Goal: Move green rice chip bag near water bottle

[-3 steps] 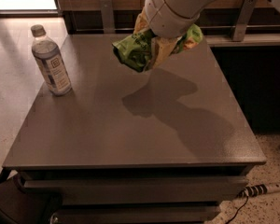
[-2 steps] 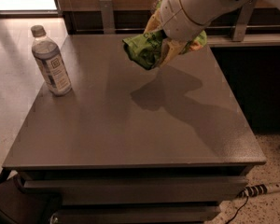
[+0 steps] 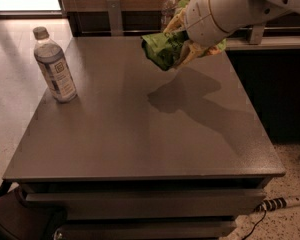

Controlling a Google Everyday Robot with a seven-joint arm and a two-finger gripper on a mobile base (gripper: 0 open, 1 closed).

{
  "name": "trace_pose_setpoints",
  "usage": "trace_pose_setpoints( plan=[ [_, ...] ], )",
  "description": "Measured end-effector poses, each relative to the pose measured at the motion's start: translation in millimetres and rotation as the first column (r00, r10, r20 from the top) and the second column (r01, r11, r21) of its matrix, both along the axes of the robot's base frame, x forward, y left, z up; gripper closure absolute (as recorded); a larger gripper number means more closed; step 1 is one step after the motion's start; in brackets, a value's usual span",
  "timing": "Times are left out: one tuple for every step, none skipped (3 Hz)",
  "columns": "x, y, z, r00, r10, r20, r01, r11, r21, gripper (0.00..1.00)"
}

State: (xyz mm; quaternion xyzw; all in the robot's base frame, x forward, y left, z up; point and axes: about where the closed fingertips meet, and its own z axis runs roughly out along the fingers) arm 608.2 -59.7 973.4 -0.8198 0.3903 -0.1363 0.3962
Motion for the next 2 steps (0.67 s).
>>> trace_pose_setpoints(
  plan=[
    [7.2, -2.3, -0.1, 0.9998, -0.019, -0.008, 0.019, 0.999, -0.03, 1.0],
    [32.4, -23.1, -0.2, 0.9989, -0.047, 0.001, 0.047, 0.995, -0.087, 1.0]
  ],
)
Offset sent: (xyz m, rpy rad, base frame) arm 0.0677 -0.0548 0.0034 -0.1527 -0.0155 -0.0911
